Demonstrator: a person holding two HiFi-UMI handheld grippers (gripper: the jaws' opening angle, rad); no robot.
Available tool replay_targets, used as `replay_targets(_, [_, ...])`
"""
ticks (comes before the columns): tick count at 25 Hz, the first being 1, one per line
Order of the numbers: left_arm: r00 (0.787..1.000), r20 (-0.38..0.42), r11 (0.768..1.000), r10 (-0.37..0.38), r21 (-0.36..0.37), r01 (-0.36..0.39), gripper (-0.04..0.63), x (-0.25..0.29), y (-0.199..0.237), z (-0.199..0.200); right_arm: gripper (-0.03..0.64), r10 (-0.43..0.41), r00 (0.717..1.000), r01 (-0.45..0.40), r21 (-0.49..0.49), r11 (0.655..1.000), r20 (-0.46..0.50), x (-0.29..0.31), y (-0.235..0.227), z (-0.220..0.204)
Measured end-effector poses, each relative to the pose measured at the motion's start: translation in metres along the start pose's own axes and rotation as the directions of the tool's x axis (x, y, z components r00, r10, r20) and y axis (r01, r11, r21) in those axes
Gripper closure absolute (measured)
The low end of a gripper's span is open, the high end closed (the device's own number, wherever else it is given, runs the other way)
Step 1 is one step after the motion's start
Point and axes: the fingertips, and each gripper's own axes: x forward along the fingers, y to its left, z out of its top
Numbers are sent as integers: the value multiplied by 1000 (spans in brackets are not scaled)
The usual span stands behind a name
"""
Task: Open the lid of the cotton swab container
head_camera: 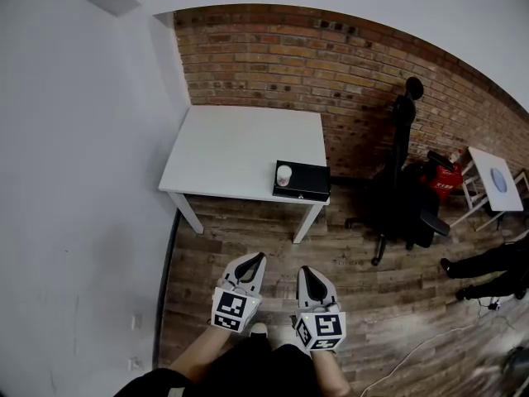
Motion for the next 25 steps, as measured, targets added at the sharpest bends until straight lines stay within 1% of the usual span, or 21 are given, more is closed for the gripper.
replay_targets(8, [1000, -3, 1000, -26, -1, 26, 580, 19, 13, 3, 595, -27, 1000, 27, 0, 1000, -13, 14, -9, 0])
replay_targets(11, [1000, -3, 1000, -29, -5, 29, 580, 26, 18, -2, 595, -32, 999, 32, 2, 999, -17, 22, -13, 0])
replay_targets(17, [999, -24, 1000, -20, -19, 20, 580, 43, 29, -11, 595, -25, 999, 25, 10, 1000, -25, 42, -23, -5])
replay_targets(25, [1000, -28, 1000, -5, -15, 5, 580, 87, 51, -6, 595, -10, 1000, 11, 20, 1000, -19, 89, -47, 3])
